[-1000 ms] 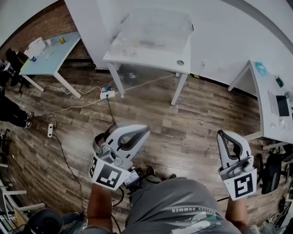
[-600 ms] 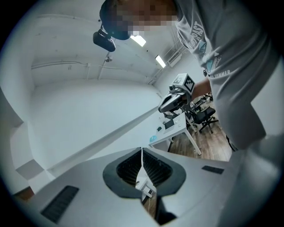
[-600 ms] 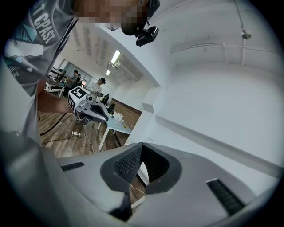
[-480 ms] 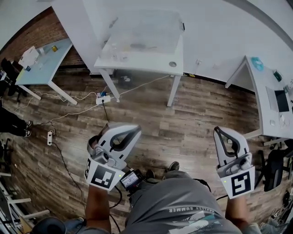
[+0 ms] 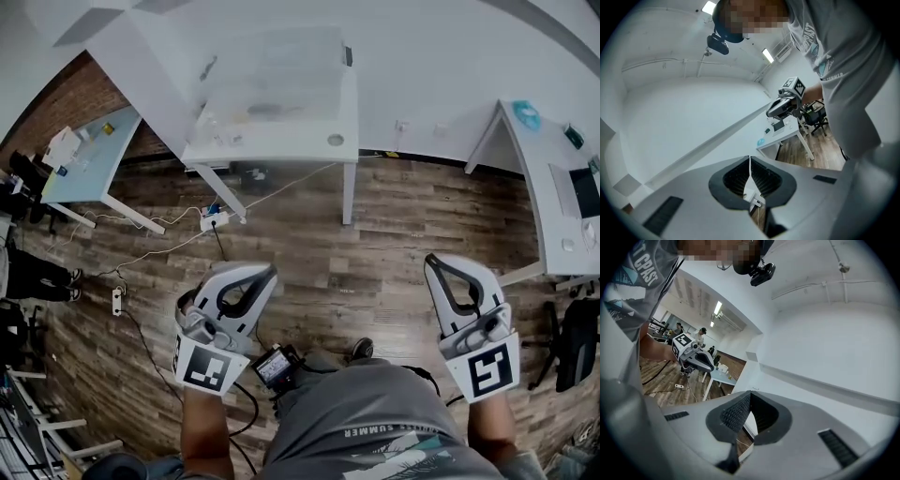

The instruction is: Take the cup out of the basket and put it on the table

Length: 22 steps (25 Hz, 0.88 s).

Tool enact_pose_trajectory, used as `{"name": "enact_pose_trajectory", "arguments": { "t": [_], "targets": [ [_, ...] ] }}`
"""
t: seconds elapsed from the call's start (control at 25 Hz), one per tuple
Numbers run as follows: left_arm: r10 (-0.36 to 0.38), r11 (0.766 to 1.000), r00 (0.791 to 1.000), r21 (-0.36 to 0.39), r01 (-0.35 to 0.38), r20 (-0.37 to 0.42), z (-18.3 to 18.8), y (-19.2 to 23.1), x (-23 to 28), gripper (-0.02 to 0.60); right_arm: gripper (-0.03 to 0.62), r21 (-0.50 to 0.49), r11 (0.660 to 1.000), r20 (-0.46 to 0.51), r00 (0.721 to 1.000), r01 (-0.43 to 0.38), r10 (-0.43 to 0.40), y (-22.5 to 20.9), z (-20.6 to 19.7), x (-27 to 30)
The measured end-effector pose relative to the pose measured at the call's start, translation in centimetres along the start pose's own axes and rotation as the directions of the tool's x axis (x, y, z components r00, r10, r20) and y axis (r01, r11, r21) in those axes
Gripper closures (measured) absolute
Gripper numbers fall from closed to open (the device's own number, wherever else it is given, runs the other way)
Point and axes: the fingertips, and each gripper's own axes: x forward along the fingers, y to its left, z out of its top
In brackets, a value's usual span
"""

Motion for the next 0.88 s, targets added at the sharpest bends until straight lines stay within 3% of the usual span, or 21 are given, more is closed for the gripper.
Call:
{"name": "enact_pose_trajectory", "arguments": {
  "t": [0.24,0.88],
  "targets": [
    [-0.035,0.999,0.998,0.02,0.036,-0.043,-0.8,1.1,1.8,0.566,0.583,0.022,1.0,-0.009,1.0,0.005,-0.005,-1.4,-1.2,1.4],
    [-0.037,0.999,0.996,-0.002,0.037,0.077,-7.1,9.1,2.7,0.566,0.583,-0.047,0.997,-0.066,0.996,0.056,-0.059,-1.2,1.0,10.7]
  ]
}}
